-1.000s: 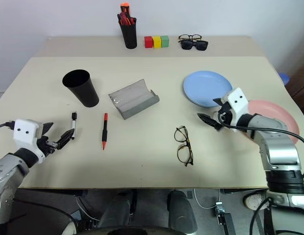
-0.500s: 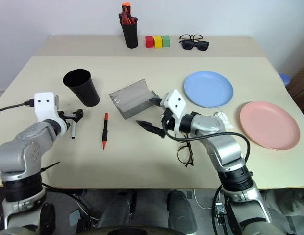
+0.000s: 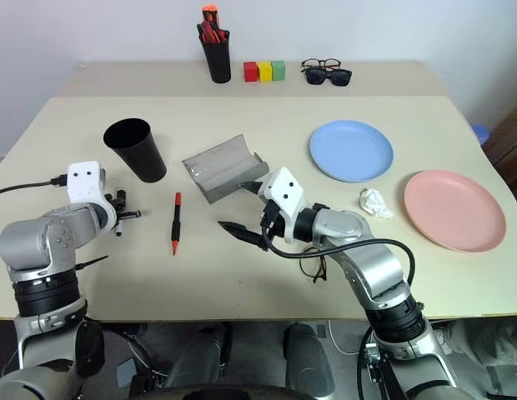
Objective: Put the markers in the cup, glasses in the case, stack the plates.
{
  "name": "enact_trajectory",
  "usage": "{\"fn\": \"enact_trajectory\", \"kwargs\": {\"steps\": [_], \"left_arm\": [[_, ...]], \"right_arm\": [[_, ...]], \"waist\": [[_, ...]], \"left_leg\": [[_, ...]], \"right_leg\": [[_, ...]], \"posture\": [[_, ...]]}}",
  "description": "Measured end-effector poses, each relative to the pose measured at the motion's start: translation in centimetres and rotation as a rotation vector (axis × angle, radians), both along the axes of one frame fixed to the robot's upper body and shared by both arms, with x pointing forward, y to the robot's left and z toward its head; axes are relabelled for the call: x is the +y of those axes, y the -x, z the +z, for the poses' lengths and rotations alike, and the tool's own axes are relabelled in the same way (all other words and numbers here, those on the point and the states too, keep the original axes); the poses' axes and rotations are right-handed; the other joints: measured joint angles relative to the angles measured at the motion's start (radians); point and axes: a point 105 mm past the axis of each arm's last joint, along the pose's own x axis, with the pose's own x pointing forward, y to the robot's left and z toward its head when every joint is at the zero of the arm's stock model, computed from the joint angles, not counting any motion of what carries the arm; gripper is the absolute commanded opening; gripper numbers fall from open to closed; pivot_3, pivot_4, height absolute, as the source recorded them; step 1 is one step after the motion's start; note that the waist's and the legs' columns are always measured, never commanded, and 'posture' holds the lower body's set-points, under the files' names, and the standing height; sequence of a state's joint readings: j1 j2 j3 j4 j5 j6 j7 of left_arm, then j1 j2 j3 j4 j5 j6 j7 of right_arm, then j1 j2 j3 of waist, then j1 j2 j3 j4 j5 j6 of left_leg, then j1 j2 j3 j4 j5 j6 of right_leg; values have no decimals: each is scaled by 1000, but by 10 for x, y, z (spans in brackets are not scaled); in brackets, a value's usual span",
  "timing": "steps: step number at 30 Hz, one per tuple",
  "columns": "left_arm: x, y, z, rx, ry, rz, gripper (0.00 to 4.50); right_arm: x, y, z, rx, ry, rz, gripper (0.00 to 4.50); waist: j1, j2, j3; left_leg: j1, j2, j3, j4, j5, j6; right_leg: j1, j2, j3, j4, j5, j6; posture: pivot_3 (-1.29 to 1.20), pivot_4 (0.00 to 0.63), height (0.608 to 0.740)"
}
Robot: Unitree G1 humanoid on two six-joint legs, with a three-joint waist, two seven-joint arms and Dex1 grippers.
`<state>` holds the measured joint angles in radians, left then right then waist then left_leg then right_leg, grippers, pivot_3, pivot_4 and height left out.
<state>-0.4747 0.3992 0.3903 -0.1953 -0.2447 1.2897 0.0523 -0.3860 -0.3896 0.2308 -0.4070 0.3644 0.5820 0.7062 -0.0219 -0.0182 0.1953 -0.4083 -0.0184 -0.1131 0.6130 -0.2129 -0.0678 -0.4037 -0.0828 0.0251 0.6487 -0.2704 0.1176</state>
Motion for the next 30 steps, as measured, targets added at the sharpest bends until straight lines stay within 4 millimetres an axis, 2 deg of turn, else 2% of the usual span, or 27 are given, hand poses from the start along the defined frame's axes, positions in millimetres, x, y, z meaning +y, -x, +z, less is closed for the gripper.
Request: {"fn": "enact_trajectory", "kwargs": {"steps": [3, 6, 8, 10, 12, 14, 17, 22, 27, 30], "left_arm": [[32, -4, 35, -196, -123, 129, 94], [51, -6, 94, -510, -194, 214, 94], [46, -7, 139, -704, -242, 184, 94], [23, -12, 184, -905, -269, 78, 94], [-8, -21, 202, -996, -291, -66, 94], [-37, -37, 192, -1002, -275, -191, 94], [-55, -59, 163, -931, -259, -268, 94], [-58, -73, 139, -902, -276, -284, 94], [-47, -74, 109, -839, -297, -240, 94], [-43, -73, 107, -839, -302, -210, 94]], "right_arm": [[5, -1, 6, -17, -21, 1, 4500], [12, -11, 18, -60, -60, -33, 4500], [18, -18, 26, -83, -87, -49, 4500], [25, -23, 34, -111, -118, -54, 4500], [32, -25, 37, -130, -133, -46, 4500], [36, -28, 39, -139, -143, -45, 4500], [37, -30, 41, -149, -151, -48, 4500], [36, -32, 41, -154, -153, -55, 4500], [34, -34, 40, -164, -143, -76, 4500], [34, -34, 41, -167, -143, -83, 4500]], "waist": [[3, -1, 0], [8, -2, 1], [12, -2, 0], [15, -3, 0], [13, -3, 0], [8, -2, 0], [-5, -2, 0], [-23, -2, 0], [-22, -2, 0], [-20, -2, 0]], "left_leg": [[-1, 0, 0, 0, 1, -1], [-1, 0, 0, 0, 1, -3], [-2, 0, 0, 0, 2, -3], [-2, -1, 0, 0, 2, -3], [-2, -3, 0, 0, 2, -3], [-2, -3, 1, 0, 2, -3], [-2, -1, 0, 0, 2, -3], [-2, -1, 0, 0, 2, -3], [-2, -1, 0, 0, 2, -3], [-2, -1, 0, 0, 2, -3]], "right_leg": [[-1, 0, 0, 0, 0, 0], [-1, -1, 0, -1, 0, 0], [-1, -1, 0, -2, 0, 0], [0, -2, -1, -2, 0, 0], [0, -3, -1, -3, 1, 1], [0, -3, -1, -2, 1, 1], [-2, -1, 0, 1, 1, 1], [-2, -1, 0, 1, 1, 1], [-2, -1, 0, 1, 1, 1], [-2, -1, 0, 2, 1, 1]], "posture": [[0, 150, 740], [0, 150, 740], [0, 150, 740], [0, 150, 740], [0, 150, 740], [0, 150, 740], [0, 150, 740], [0, 150, 740], [0, 150, 740], [0, 150, 740]]}}
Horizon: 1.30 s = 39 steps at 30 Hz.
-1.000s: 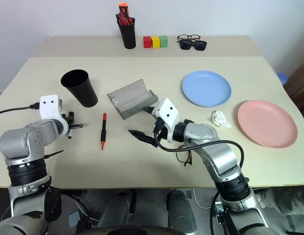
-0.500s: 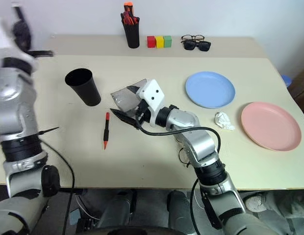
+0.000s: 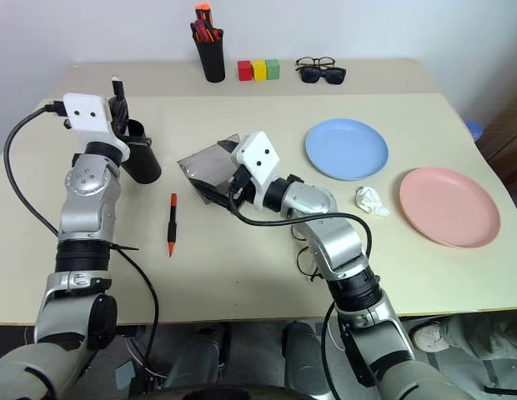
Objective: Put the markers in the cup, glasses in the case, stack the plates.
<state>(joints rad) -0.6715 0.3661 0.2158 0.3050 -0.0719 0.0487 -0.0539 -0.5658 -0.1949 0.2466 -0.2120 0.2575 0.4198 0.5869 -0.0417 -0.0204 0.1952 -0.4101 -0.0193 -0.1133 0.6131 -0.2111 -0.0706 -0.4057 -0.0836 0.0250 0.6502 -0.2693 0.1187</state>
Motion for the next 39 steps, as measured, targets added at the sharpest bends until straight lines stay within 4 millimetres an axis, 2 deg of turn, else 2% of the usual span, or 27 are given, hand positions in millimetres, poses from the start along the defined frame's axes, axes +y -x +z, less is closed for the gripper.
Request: {"fn": "enact_trajectory", "kwargs": {"steps": [3, 6, 9, 12, 13, 15, 16, 18, 20, 21, 23, 26, 28, 33, 36, 39], "left_arm": [[0, 1, -1, -3, 9, 6, 1168], [-2, 2, -1, -14, 31, -1, 2516], [-7, 7, 8, -67, 80, -28, 2516], [-12, 22, 36, -181, 100, -74, 2516], [-16, 30, 47, -221, 96, -99, 2516], [-27, 53, 55, -217, 67, -203, 2516], [-34, 63, 51, -180, 53, -261, 2786], [-44, 74, 31, -46, 32, -345, 3326], [-49, 86, 0, 153, 7, -377, 4373], [-48, 90, -17, 252, 4, -370, 4448], [-39, 94, -46, 449, 14, -281, 4448], [-29, 98, -79, 667, 61, -161, 4448], [-33, 99, -88, 747, 78, -149, 4448], [-59, 94, -104, 904, 159, -205, 4448], [-68, 94, -112, 995, 188, -240, 3590], [-67, 92, -112, 1020, 197, -232, 2223]], "right_arm": [[0, 0, 0, 0, 0, 0, 4500], [0, 0, 0, 0, 0, 1, 4500], [0, 1, 0, 0, 1, 6, 4500], [0, 1, 0, -1, 5, 10, 4500], [0, 1, 0, -2, 8, 11, 4500], [-2, 1, 0, -7, 19, 13, 4500], [-5, -1, 0, -8, 27, 6, 4500], [-12, -4, 0, -14, 37, -13, 4500], [-17, -5, 1, -20, 54, -18, 4500], [-21, -6, 0, -22, 67, -23, 4500], [-32, -8, -1, -22, 105, -20, 4500], [-44, -6, -3, -9, 156, 11, 4500], [-46, -4, -5, 0, 177, 37, 4500], [-42, 1, -8, 6, 193, 81, 4500], [-41, 2, -8, 8, 191, 84, 4500], [-40, 5, -8, 5, 188, 90, 4500]], "waist": [[0, 0, 0], [0, 0, 0], [0, 0, 0], [-1, 0, 0], [-2, 0, 0], [-6, 0, 0], [-5, 1, 0], [-3, 1, 0], [-4, 1, 0], [-3, 1, 0], [0, 1, 0], [2, 1, 1], [0, 0, 1], [-3, 0, 0], [-1, 0, 1], [0, 0, 1]], "left_leg": [[0, 0, 0, 0, 0, 0], [0, 0, 0, 0, 0, 0], [0, 0, 0, 0, 0, 0], [0, 0, 0, 0, 0, 0], [0, 0, 0, 0, 0, 0], [0, 0, 1, 0, 0, 0], [0, 0, 1, 0, 0, 0], [1, 0, 0, 0, 0, 0], [1, 0, 0, 0, 0, 0], [1, 0, 1, 0, 0, 0], [1, 0, -1, 1, 0, 0], [1, 0, -1, 1, 0, 0], [1, 0, -1, 0, 0, 0], [1, 0, -1, 0, 0, 0], [1, 0, -1, 0, 0, 0], [1, 0, -1, 0, 0, 0]], "right_leg": [[0, 0, 0, 0, 0, 0], [0, 0, 0, 0, 0, 0], [0, 0, 0, 0, 0, 0], [0, 0, 0, 0, 0, 0], [0, 0, 0, 0, 0, 0], [0, 0, 1, 0, 0, 0], [0, 0, 1, 0, 0, 0], [0, 0, 1, 0, 0, 0], [1, 0, 1, 0, 0, 0], [1, 0, 1, 0, 0, 0], [2, 0, 0, 0, 0, 0], [3, 0, 0, 0, 0, 0], [2, 1, 0, 0, 0, 0], [2, 1, 0, 0, 0, 0], [2, 1, 0, 0, 0, 0], [2, 1, 0, -1, 0, 0]], "posture": [[0, 150, 740], [0, 150, 740], [0, 150, 740], [0, 150, 740], [0, 150, 740], [0, 150, 740], [0, 150, 740], [0, 150, 740], [0, 150, 740], [0, 150, 740], [0, 150, 740], [0, 150, 740], [0, 150, 740], [0, 150, 740], [0, 150, 740], [0, 150, 740]]}}
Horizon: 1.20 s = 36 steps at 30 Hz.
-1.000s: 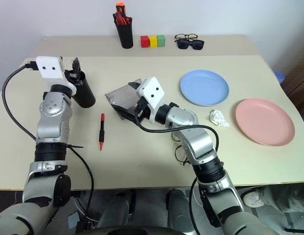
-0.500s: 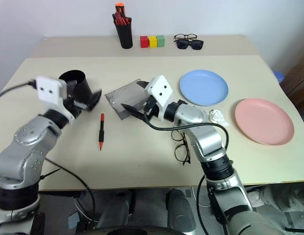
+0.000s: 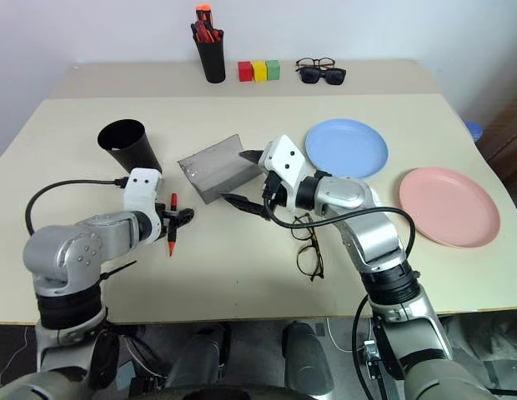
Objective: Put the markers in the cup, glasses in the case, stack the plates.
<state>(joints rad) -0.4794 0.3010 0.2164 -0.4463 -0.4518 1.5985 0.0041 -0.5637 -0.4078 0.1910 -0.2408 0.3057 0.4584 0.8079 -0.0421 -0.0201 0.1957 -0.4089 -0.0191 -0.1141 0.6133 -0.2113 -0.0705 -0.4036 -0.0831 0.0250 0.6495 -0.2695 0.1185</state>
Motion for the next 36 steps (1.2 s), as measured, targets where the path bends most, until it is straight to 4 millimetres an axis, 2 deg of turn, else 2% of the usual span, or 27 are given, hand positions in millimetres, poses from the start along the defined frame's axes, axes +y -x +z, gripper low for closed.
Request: {"fn": "enact_trajectory", "kwargs": {"steps": [4, 7, 9, 11, 16, 18, 20, 22, 25, 29, 33, 36], "left_arm": [[8, -2, -1, 8, -20, 38, 74], [10, -6, 3, -44, -60, 35, 26], [17, -10, 18, -176, -142, 4, 26], [14, -15, 52, -379, -119, -55, 26], [-10, -3, 133, -793, 17, -249, 26], [-3, -11, 164, -931, 14, -190, 26], [17, -26, 185, -1026, -70, -51, 26], [40, -40, 185, -1043, -209, 67, 26], [59, -59, 168, -1037, -278, 168, 26], [63, -73, 149, -1064, -262, 202, 26], [63, -76, 145, -1102, -251, 192, 26], [63, -78, 136, -1086, -229, 175, 1241]], "right_arm": [[0, 2, -3, 16, 2, 2, 4500], [0, 3, -3, 15, 1, 3, 4500], [-1, 3, -3, 13, 1, -1, 4500], [-1, 3, -3, 13, -4, -8, 4500], [5, -2, 0, 9, -40, -29, 4500], [9, -8, 3, -6, -61, -51, 4500], [14, -12, 9, -23, -85, -64, 4500], [17, -14, 10, -32, -94, -73, 4500], [20, -14, 9, -26, -102, -72, 4500], [30, -10, 7, -19, -110, -43, 4500], [30, -10, 7, -20, -109, -44, 4500], [30, -10, 8, -22, -111, -47, 4500]], "waist": [[1, 0, 0], [2, 0, 0], [-2, 0, 0], [2, 0, 0], [10, 0, 0], [13, 0, 0], [10, 0, 0], [4, 1, 0], [5, 0, 0], [6, 0, 0], [5, 0, 0], [1, 0, 0]], "left_leg": [[0, 0, 0, 0, 0, 0], [0, 0, 0, 0, 0, 0], [0, 0, 0, -1, 0, -1], [-1, 0, 0, -1, 0, -1], [-1, 0, 1, -1, 0, -1], [-1, 0, 1, 0, 0, -1], [0, 0, 1, 0, 0, -1], [0, 0, 1, -1, 0, -1], [-1, 0, 1, -1, 0, -1], [-1, 0, 1, -1, 0, -1], [-1, 0, 1, -1, 0, -1], [-1, 0, 1, 0, 0, -1]], "right_leg": [[0, 0, 0, 0, 0, 0], [0, 0, 0, 0, 0, 0], [-2, 0, 1, 0, 0, 0], [-2, 0, 0, -1, 0, -1], [-1, -1, 0, -2, 0, -1], [-1, -1, 0, -2, 0, 0], [-1, -1, 1, -1, 0, 0], [-1, 0, 1, -1, 0, 0], [-2, -1, 0, -1, 0, 0], [-2, -1, 0, -1, 0, 0], [-2, -1, 0, -1, 0, 0], [-2, -1, 0, 0, 0, 0]], "posture": [[0, 150, 740], [0, 150, 740], [0, 150, 740], [0, 150, 740], [0, 150, 740], [0, 150, 740], [0, 150, 740], [0, 150, 740], [0, 150, 740], [0, 150, 740], [0, 150, 740], [0, 150, 740]]}}
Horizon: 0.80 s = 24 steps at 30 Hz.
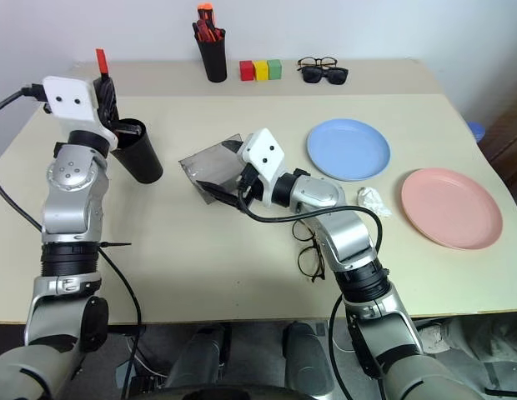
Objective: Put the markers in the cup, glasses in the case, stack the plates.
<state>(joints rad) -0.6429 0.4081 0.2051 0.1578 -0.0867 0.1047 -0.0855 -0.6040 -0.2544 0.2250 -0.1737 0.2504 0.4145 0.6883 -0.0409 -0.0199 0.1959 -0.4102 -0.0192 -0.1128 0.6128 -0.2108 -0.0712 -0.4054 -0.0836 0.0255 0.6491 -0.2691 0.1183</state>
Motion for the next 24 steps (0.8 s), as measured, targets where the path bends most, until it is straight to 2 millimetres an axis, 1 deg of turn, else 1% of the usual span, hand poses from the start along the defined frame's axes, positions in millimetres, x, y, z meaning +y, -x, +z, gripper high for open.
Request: {"fn": "enact_trajectory", "kwargs": {"steps": [3, 6, 8, 9, 11, 12, 13, 14, 15, 16, 17, 20, 21, 23, 24], "left_arm": [[2, -1, -6, 14, 21, -2, 2728], [3, 0, -5, 5, 59, -19, 2728], [-1, 3, -1, -14, 90, -65, 2728], [-6, 5, 4, -27, 100, -113, 2728], [-23, 11, 14, -22, 91, -243, 3311], [-36, 15, 17, 6, 55, -327, 3640], [-50, 19, 16, 57, -1, -414, 4125], [-64, 23, 10, 131, -74, -487, 4469], [-78, 26, -4, 231, -163, -554, 4469], [-86, 28, -19, 317, -211, -599, 4469], [-95, 31, -43, 442, -251, -652, 4469], [-114, 39, -90, 698, -281, -753, 4469], [-116, 40, -99, 748, -288, -764, 4469], [-118, 36, -109, 813, -310, -751, 4469], [-118, 34, -111, 827, -316, -744, 4232]], "right_arm": [[0, 0, 0, 1, 0, -2, 4500], [-1, 0, 0, 0, 2, -3, 4500], [-3, -1, -1, -1, 11, -6, 4500], [-6, -2, -1, -4, 23, -12, 4500], [-16, -5, -1, -11, 48, -35, 4500], [-23, -7, -1, -16, 61, -50, 4500], [-31, -9, 0, -20, 73, -69, 4500], [-39, -10, 0, -22, 87, -82, 4500], [-48, -11, -2, -21, 107, -97, 4500], [-55, -11, -3, -18, 123, -107, 4500], [-64, -10, -6, -11, 148, -120, 4500], [-81, -8, -13, 11, 195, -148, 4500], [-84, -7, -12, 12, 198, -149, 4500], [-86, -3, -9, 3, 203, -148, 4500], [-86, -2, -8, -2, 205, -145, 4500]], "waist": [[-1, 0, 0], [-1, 0, 0], [0, 0, 0], [-1, 0, 0], [2, 0, 0], [3, 0, 0], [3, 0, 0], [2, 0, 0], [0, 0, 0], [-1, 1, 0], [-2, 1, 0], [-5, 1, 1], [-6, 1, 1], [-4, 1, 1], [-4, 1, 1]], "left_leg": [[0, 0, 0, 0, 0, 0], [0, 0, 0, 0, 0, 0], [0, 0, 0, 0, 0, 0], [0, 0, 0, 0, 0, 0], [0, 0, 0, 0, 0, 0], [0, 0, 0, 0, 0, 0], [0, 0, 0, 0, 0, 0], [0, 0, 0, 0, 0, 0], [1, 0, 0, 0, 0, 0], [1, 0, 0, 0, 0, 0], [1, 0, 0, 0, 0, 0], [1, 0, 0, 0, 0, 1], [1, 1, 0, 0, 0, 1], [1, 1, 0, 0, 0, 1], [1, 1, 0, 0, 0, 1]], "right_leg": [[0, 0, 0, 0, 0, 0], [0, 0, 0, 0, 0, 0], [0, 0, 0, 0, 0, 0], [0, 0, 0, 0, 0, 0], [0, 0, 0, 0, 0, 0], [1, 0, 0, 0, 0, 0], [1, 0, 0, 0, 0, 0], [1, 0, 0, 0, 0, 0], [1, 0, 0, 0, 0, 0], [1, 0, 0, 0, 0, 0], [2, 0, 0, 0, 0, 0], [1, 1, 0, 1, 0, 0], [1, 1, 0, 1, 0, 0], [1, 1, 0, 1, 0, 0], [1, 1, 0, 1, 0, 0]], "posture": [[0, 150, 740], [0, 150, 740], [0, 150, 740], [0, 150, 740], [0, 150, 740], [0, 150, 740], [0, 150, 740], [0, 150, 740], [0, 150, 740], [0, 150, 740], [0, 150, 740], [0, 150, 740], [0, 150, 740], [0, 150, 740], [0, 150, 740]]}}
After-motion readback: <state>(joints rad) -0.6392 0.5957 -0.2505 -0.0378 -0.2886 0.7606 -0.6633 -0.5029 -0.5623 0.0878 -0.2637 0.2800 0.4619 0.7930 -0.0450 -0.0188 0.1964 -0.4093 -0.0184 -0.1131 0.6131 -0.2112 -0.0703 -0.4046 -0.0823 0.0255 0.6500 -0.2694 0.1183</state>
